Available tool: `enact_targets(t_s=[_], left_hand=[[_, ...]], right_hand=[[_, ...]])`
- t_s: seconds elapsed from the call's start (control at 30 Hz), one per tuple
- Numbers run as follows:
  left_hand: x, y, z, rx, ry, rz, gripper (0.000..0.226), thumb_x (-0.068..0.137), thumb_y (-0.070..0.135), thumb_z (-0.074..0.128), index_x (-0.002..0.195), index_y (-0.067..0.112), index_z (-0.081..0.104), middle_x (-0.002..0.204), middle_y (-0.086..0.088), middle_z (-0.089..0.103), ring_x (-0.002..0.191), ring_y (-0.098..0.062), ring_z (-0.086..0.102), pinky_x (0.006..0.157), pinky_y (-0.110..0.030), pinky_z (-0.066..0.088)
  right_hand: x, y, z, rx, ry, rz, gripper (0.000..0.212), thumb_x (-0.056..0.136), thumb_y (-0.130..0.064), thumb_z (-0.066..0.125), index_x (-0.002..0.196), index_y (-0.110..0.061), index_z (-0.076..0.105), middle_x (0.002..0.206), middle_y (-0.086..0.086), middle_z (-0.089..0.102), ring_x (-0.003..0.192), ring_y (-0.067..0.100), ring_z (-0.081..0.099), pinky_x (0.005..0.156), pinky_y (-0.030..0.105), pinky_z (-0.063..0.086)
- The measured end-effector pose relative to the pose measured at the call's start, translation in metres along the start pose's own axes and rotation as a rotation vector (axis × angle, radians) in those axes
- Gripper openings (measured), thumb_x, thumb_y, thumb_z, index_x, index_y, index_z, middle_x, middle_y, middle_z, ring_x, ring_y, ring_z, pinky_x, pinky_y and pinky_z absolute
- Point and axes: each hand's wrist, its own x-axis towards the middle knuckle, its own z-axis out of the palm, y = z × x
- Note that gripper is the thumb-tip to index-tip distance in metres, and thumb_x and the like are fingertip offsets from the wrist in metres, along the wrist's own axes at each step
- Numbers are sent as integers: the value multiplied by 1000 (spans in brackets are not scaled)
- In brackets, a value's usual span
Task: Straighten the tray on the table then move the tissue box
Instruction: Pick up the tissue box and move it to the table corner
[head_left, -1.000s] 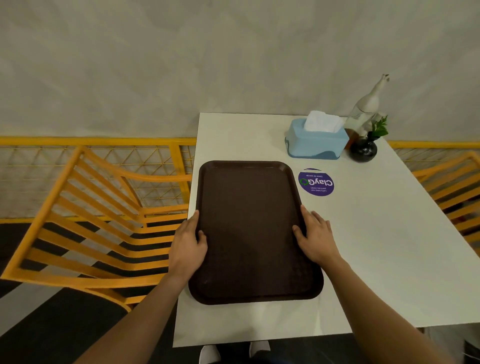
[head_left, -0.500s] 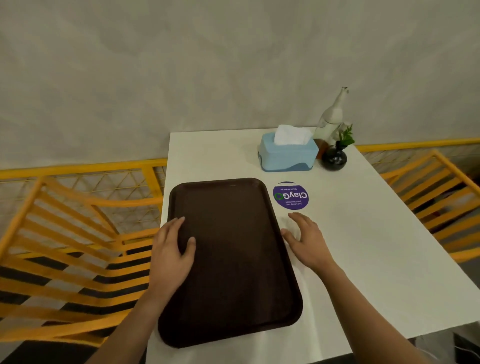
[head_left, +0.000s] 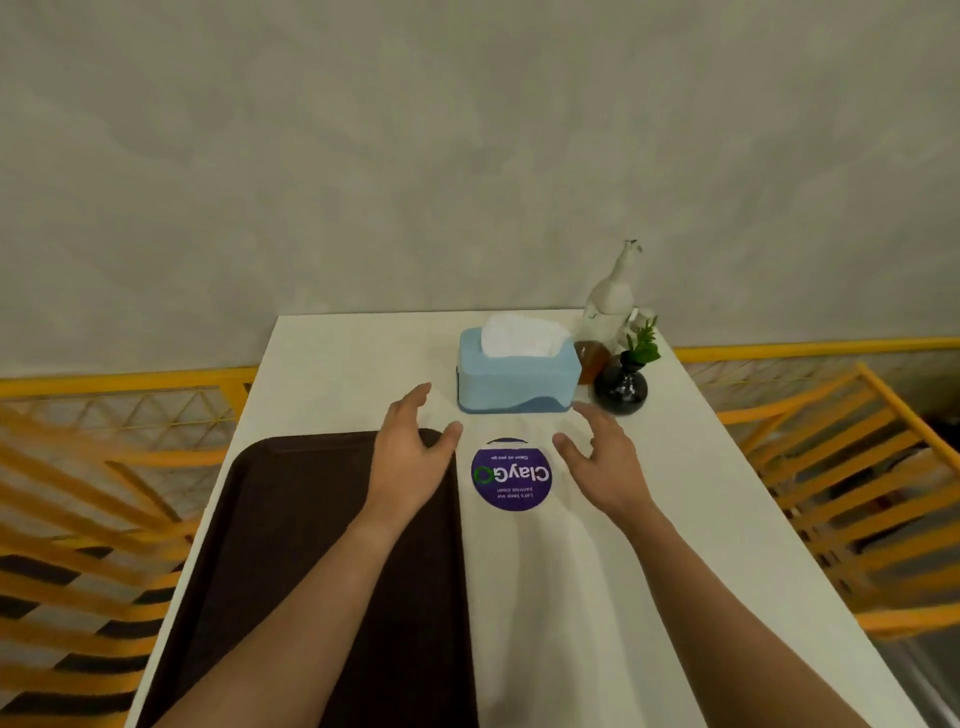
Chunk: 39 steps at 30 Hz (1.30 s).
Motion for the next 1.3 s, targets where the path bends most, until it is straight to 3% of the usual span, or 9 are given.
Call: enact_targets(t_s=[0.23,0.37,0.47,0.57,0.67,0.87,1.0,1.17,1.3], left_hand=[[50,-2,47,65,-32,-111,93,81,45,79,157,21,31,156,-8,42,142,-25,42,108,-33,36],[70,-5,68,81,-82,-159,107,77,46,83,161,22,20,162,-9,33,147,-27,35,115,-42,33],[81,-10,81,88,-124,-174,113,75,44,85,162,22,15,162,-10,33,146,-30,36,115,-46,35],[89,-16,88,84,-175,-166,116,74,40,87,162,20,14,159,-11,38,143,-31,42,112,-46,39],[96,-21,90,81,-171,-177,112,76,39,86,161,15,18,152,-12,48,136,-29,50,104,-34,41],[111,-21,94,105,-148,-135,88,77,40,84,151,21,40,125,-7,54,116,-27,58,90,-30,43],[109,-20,101,21,-104,-123,80,82,34,82,149,19,43,135,-10,58,122,-27,57,97,-35,48],[106,-20,101,-33,-68,-112,72,84,31,81,146,16,47,135,-7,63,119,-26,62,90,-26,50],[105,-24,92,-49,-66,-124,71,85,31,80,146,16,47,137,-8,63,120,-27,62,95,-32,53]], right_hand=[[70,22,3,186,-19,8,74,92,-44,67,154,-28,30,155,0,41,137,20,43,102,29,35],[95,32,15,228,-88,127,89,92,-45,68,160,-21,16,162,4,32,145,27,34,114,43,31],[101,39,23,290,-116,86,86,90,-40,71,157,-23,21,151,0,44,136,21,43,105,33,36],[101,43,29,342,-118,59,79,88,-33,73,152,-30,28,129,-15,49,118,8,48,95,28,39],[102,45,32,371,-117,36,75,88,-27,73,149,-32,31,127,-14,52,115,10,53,95,31,45],[106,50,34,282,-103,19,73,88,-32,74,150,-26,36,140,2,50,126,23,52,105,40,44],[108,49,37,257,-95,22,72,88,-32,75,149,-21,37,142,6,51,128,26,51,105,41,45],[108,43,45,308,-96,33,61,97,-24,66,149,-20,34,140,4,55,127,26,54,99,32,44],[107,36,47,297,-108,11,56,99,-23,63,148,-20,36,139,4,56,126,24,55,98,33,45]])
